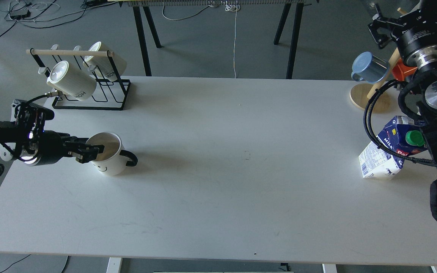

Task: Place cup and milk with both arms
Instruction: 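Close the left gripper on the white mug's rim, then carry the white mug with the left gripper toward the table center, lower it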

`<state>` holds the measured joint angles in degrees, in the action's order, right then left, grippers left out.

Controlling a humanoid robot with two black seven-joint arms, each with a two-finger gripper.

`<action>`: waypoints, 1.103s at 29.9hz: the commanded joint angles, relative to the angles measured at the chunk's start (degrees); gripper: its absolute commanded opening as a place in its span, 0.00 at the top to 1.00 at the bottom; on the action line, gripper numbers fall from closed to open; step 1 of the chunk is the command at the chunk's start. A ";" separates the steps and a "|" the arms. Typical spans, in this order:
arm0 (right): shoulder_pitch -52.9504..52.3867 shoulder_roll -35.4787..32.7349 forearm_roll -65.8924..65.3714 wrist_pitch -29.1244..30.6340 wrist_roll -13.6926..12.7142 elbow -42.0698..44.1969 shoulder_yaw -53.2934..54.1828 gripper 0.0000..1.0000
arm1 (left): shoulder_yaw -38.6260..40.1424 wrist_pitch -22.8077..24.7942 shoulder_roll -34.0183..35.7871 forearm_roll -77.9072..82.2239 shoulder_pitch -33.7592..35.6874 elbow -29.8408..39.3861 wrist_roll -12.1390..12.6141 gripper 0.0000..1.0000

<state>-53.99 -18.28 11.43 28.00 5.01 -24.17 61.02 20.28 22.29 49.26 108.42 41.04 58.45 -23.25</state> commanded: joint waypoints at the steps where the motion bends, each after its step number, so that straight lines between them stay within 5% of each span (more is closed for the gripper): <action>1: 0.11 0.00 0.00 0.00 0.00 0.09 0.06 0.01 | -0.85 0.04 0.04 0.21 0.53 0.00 -0.22 0.84; 4: 0.11 0.00 0.00 0.00 0.00 0.17 0.06 0.01 | -0.68 0.12 0.04 0.38 0.97 0.09 -0.22 0.94; 13: 0.02 0.09 0.09 0.00 0.00 0.00 0.76 0.01 | -0.77 5.71 -2.59 0.47 9.48 6.93 -1.54 0.95; 20: -8.50 0.00 -0.27 0.00 -0.09 -0.88 0.24 0.01 | -0.94 5.71 -16.02 3.01 14.33 8.88 1.18 0.95; 29: -9.12 0.88 -0.18 0.00 0.00 -1.23 -0.82 0.01 | -4.89 5.71 -30.09 16.58 14.42 8.61 1.45 0.95; 33: -8.94 0.88 -0.18 0.00 0.00 -1.32 -0.91 0.01 | -5.25 5.71 -34.05 16.58 14.59 8.00 4.08 0.94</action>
<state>-63.15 -17.40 11.22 28.00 5.01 -25.44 60.14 15.21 28.02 17.84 124.84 55.52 66.78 -20.98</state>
